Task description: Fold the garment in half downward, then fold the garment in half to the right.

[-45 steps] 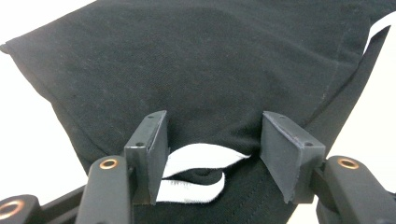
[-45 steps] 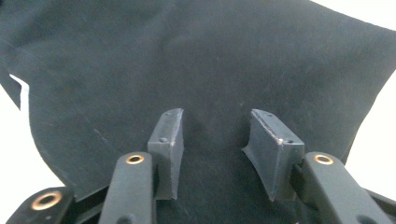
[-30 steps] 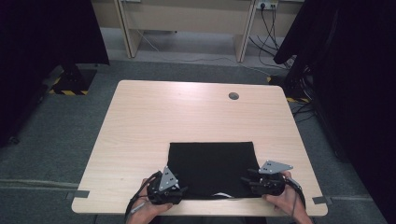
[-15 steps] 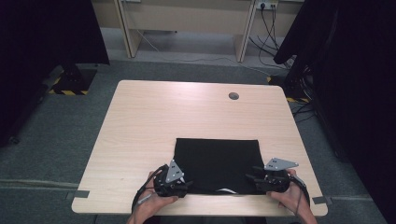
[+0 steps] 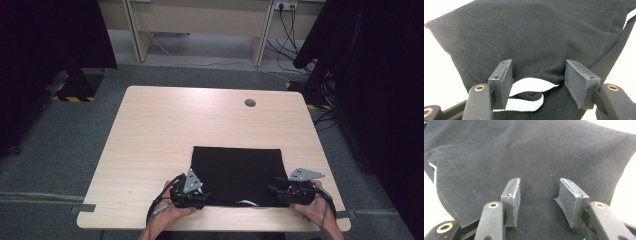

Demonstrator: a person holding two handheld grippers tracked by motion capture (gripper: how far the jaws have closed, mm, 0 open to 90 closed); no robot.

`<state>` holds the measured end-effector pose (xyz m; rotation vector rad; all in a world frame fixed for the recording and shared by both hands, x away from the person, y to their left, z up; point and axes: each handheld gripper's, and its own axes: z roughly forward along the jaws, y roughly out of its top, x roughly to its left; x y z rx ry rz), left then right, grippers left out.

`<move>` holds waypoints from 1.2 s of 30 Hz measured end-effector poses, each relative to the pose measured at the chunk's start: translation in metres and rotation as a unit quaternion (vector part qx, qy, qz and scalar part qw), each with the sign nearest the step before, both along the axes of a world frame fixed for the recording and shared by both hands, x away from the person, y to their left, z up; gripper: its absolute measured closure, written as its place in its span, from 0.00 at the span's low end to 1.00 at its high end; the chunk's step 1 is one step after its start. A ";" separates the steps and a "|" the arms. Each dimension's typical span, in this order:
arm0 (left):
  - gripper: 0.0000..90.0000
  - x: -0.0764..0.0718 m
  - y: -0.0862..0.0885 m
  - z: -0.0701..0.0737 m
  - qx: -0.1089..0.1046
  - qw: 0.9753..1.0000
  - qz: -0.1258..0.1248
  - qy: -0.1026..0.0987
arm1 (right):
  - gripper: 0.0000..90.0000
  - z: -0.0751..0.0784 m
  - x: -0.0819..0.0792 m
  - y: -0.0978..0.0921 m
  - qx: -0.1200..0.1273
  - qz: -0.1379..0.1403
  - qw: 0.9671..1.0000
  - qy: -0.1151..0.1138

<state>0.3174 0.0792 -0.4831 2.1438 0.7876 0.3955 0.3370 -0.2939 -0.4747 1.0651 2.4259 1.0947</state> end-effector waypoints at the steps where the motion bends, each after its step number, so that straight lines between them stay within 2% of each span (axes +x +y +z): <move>1: 0.44 0.001 -0.001 0.000 0.001 1.000 -0.002 0.001 | 0.59 0.000 0.000 -0.001 -0.001 0.000 1.000 0.000; 14: 0.41 0.003 -0.015 0.000 0.001 1.000 -0.010 0.002 | 0.59 0.000 0.001 -0.015 0.002 -0.010 1.000 -0.002; 22: 0.32 0.003 -0.019 0.000 -0.002 1.000 -0.014 0.006 | 0.58 0.000 0.001 -0.016 0.001 -0.013 1.000 -0.002; 24: 0.24 0.001 -0.018 0.001 -0.006 1.000 -0.014 0.006 | 0.58 0.000 0.001 -0.016 0.001 -0.013 1.000 -0.003; 26: 0.22 -0.001 -0.016 0.002 -0.011 1.000 -0.011 0.002 | 0.58 0.000 0.001 -0.016 0.000 -0.013 1.000 -0.003; 28: 0.19 -0.001 -0.013 0.005 -0.025 1.000 -0.005 -0.001 | 0.58 0.000 0.001 -0.016 0.000 -0.013 1.000 -0.002; 32: 0.15 -0.001 -0.003 0.011 -0.025 1.000 0.016 -0.005 | 0.58 0.000 0.001 -0.016 0.000 -0.011 1.000 -0.003; 36: 0.12 -0.001 0.010 0.012 -0.031 0.999 0.044 0.006 | 0.58 -0.001 0.001 -0.017 0.002 -0.012 1.000 -0.004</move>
